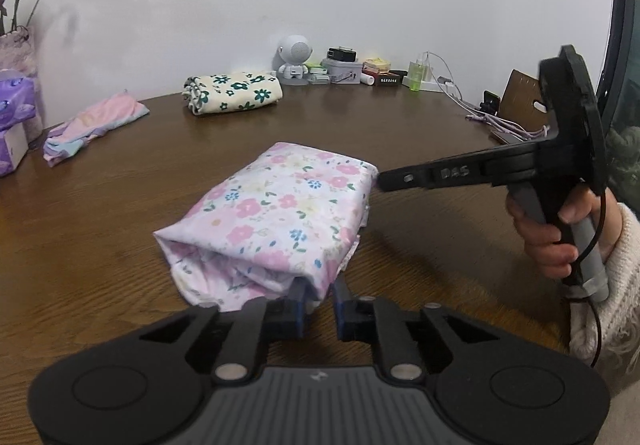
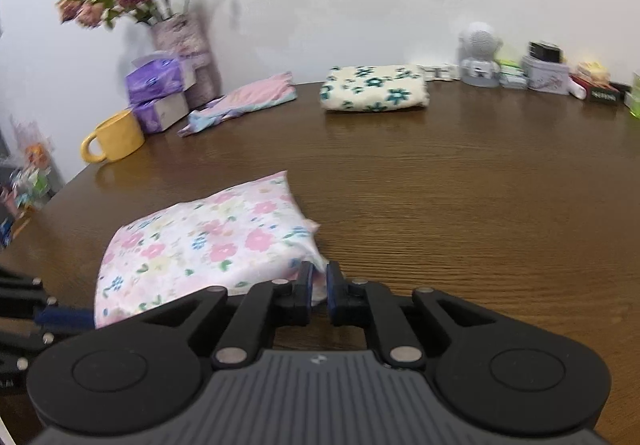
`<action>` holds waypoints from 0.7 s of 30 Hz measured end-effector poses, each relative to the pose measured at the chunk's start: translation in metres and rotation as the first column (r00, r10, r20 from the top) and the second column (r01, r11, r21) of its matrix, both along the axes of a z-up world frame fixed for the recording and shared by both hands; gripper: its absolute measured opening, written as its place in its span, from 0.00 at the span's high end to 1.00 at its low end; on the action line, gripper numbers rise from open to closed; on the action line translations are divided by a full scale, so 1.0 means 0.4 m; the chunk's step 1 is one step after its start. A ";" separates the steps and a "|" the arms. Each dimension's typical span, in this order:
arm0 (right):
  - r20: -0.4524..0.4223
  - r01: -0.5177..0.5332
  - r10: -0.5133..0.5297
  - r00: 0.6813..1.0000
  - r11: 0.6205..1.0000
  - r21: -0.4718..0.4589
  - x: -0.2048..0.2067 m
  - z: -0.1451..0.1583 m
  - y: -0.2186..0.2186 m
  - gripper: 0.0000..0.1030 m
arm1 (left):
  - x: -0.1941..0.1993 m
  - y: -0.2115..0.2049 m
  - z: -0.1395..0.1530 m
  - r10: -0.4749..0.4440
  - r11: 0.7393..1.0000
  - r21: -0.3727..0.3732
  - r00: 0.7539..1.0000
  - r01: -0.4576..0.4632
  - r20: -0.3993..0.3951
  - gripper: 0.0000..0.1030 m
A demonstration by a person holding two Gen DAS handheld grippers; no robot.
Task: Fold clothes
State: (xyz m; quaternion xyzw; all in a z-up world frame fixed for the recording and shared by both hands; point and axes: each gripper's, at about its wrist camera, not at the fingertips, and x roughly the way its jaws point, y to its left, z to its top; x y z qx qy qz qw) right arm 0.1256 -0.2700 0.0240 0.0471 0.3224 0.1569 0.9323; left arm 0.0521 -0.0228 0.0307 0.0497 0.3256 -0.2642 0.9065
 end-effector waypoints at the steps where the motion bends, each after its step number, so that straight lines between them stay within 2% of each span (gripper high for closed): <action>1: 0.005 0.018 -0.018 1.000 1.000 0.003 -0.010 0.002 -0.009 0.91 | -0.004 0.020 0.005 0.007 1.000 0.004 1.000 -0.007 0.009 0.74; 4: 0.026 0.042 -0.042 0.999 0.999 0.002 -0.064 0.010 -0.006 0.86 | 0.011 0.076 0.011 0.051 0.998 0.044 0.998 -0.052 0.025 0.70; 8: 0.033 -0.009 0.008 0.999 1.000 0.010 -0.146 0.024 0.063 0.77 | 0.058 0.135 0.013 0.106 0.986 0.122 0.994 -0.110 0.041 0.69; 10: 0.030 -0.041 0.041 0.999 0.999 0.011 -0.177 0.032 0.114 0.70 | 0.091 0.142 0.008 0.084 0.982 0.166 0.995 -0.093 0.061 0.69; 14: 0.013 -0.061 0.061 0.998 0.998 -0.014 -0.206 0.041 0.227 0.68 | 0.156 0.143 -0.009 0.019 0.969 0.242 0.995 -0.042 0.097 0.69; 21: -0.022 0.033 -0.034 0.999 0.997 -0.065 -0.195 0.028 0.333 0.68 | 0.210 0.132 -0.034 -0.084 0.960 0.275 0.989 0.048 0.121 0.69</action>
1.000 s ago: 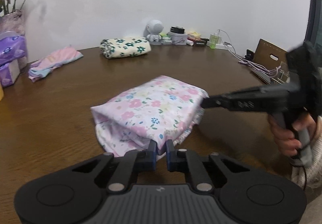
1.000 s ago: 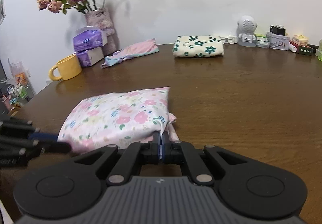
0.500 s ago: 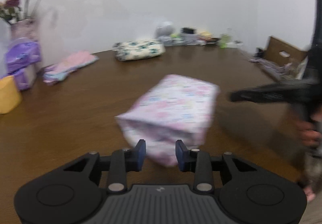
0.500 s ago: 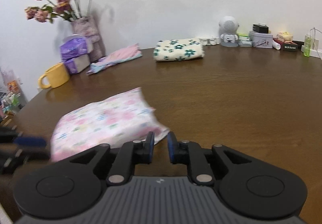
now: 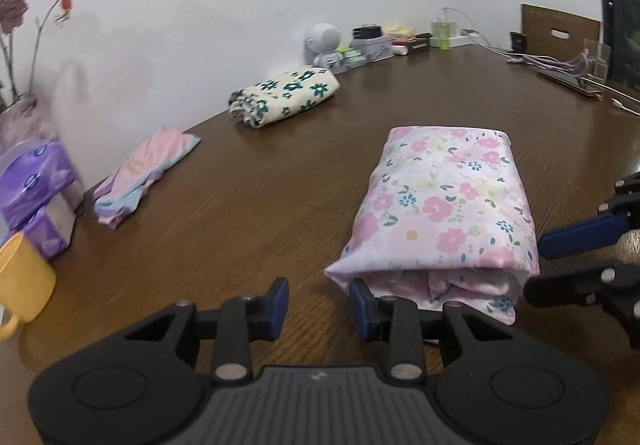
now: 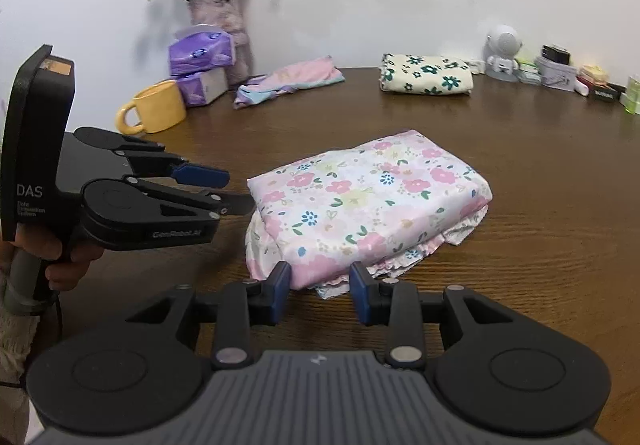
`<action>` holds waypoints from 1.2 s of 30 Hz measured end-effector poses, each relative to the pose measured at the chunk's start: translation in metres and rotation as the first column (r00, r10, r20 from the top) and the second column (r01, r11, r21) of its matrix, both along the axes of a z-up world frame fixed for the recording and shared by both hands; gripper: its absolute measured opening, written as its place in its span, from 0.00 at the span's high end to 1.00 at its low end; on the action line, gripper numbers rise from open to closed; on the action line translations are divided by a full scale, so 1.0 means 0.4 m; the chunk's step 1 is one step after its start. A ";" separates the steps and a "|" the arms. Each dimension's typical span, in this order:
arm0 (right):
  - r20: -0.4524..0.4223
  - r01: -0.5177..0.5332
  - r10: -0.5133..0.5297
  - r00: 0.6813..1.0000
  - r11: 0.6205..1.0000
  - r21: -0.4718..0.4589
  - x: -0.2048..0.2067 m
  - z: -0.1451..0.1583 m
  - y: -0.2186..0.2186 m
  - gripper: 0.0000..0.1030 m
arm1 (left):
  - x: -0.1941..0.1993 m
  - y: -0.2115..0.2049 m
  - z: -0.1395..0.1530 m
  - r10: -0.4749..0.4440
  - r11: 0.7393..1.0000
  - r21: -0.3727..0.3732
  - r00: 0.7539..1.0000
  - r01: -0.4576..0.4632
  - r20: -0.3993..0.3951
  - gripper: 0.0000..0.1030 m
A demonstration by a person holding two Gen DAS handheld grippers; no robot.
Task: Fold clothes
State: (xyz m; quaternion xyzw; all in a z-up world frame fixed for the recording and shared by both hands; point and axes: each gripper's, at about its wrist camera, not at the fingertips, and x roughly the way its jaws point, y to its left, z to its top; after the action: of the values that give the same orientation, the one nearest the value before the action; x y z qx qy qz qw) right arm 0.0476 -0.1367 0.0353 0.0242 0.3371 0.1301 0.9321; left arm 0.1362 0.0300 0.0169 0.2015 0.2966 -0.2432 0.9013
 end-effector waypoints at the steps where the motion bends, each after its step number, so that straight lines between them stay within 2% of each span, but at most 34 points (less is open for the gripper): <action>1: -0.004 0.005 -0.005 1.000 1.000 -0.003 0.000 -0.001 0.007 0.68 | 0.004 -0.002 -0.001 -0.011 1.000 0.000 1.000 0.011 0.003 0.69; 3: -0.006 0.026 -0.026 1.000 1.000 -0.011 -0.003 -0.004 0.020 0.68 | 0.009 -0.006 -0.004 -0.038 0.999 0.001 0.999 0.038 0.014 0.69; 5: -0.008 0.059 -0.060 0.998 0.998 -0.026 -0.003 -0.007 0.030 0.70 | 0.013 -0.010 -0.008 -0.066 0.998 -0.002 0.998 0.066 0.020 0.82; 8: -0.023 0.101 -0.102 0.995 0.995 -0.025 0.002 -0.012 0.033 0.82 | 0.012 -0.015 -0.011 -0.098 0.995 -0.020 0.995 0.098 0.014 0.96; 10: -0.027 0.115 -0.116 0.993 0.993 -0.025 0.003 -0.014 0.033 0.90 | 0.004 -0.017 -0.009 -0.090 0.995 -0.031 0.996 0.090 0.017 0.97; 14: -0.021 0.135 -0.136 0.991 0.991 -0.017 -0.001 -0.009 0.020 0.93 | -0.011 -0.009 -0.001 -0.030 0.994 -0.107 0.998 0.025 -0.053 0.98; 18: -0.039 0.161 -0.160 0.986 0.987 0.013 0.001 -0.009 -0.032 0.93 | -0.054 -0.004 0.005 0.033 0.982 -0.181 0.991 -0.056 -0.128 0.98; 20: -0.051 0.159 -0.158 0.986 0.987 0.026 -0.003 -0.010 -0.060 0.93 | -0.080 -0.005 0.006 0.061 0.973 -0.211 0.986 -0.094 -0.157 0.98; 23: -0.068 0.106 -0.103 0.992 0.994 0.034 -0.024 -0.013 -0.087 0.89 | -0.120 -0.016 0.004 0.100 0.965 -0.225 0.982 -0.134 -0.159 0.98; 26: -0.067 0.036 -0.034 0.997 0.999 0.027 -0.050 -0.015 -0.096 0.77 | -0.142 -0.033 0.003 0.122 0.967 -0.206 0.983 -0.149 -0.139 0.97; 27: -0.062 0.011 -0.010 0.998 1.000 0.021 -0.057 -0.016 -0.094 0.70 | -0.148 -0.038 0.003 0.130 0.968 -0.199 0.983 -0.155 -0.132 0.96; 28: -0.057 -0.014 0.015 0.998 1.000 0.015 -0.064 -0.016 -0.093 0.67 | -0.152 -0.043 0.003 0.137 0.968 -0.192 0.982 -0.160 -0.128 0.96; 32: -0.065 -0.054 0.057 0.996 0.997 0.046 -0.050 -0.032 -0.083 0.67 | -0.149 -0.056 -0.005 0.171 0.965 -0.177 0.976 -0.195 -0.137 0.90; 33: -0.069 -0.056 0.060 0.996 0.997 0.059 -0.043 -0.037 -0.081 0.69 | -0.147 -0.057 -0.007 0.180 0.963 -0.176 0.974 -0.203 -0.140 0.90; 36: -0.084 -0.060 0.068 0.994 0.994 0.089 -0.024 -0.049 -0.084 0.94 | -0.144 -0.057 -0.008 0.210 0.955 -0.185 0.968 -0.233 -0.135 0.94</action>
State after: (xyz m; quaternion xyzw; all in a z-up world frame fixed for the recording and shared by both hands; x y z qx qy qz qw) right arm 0.0381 -0.1702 0.0157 0.0592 0.3719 0.1732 0.9100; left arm 0.0786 0.0073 0.0139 0.0615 0.3424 -0.1799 0.9201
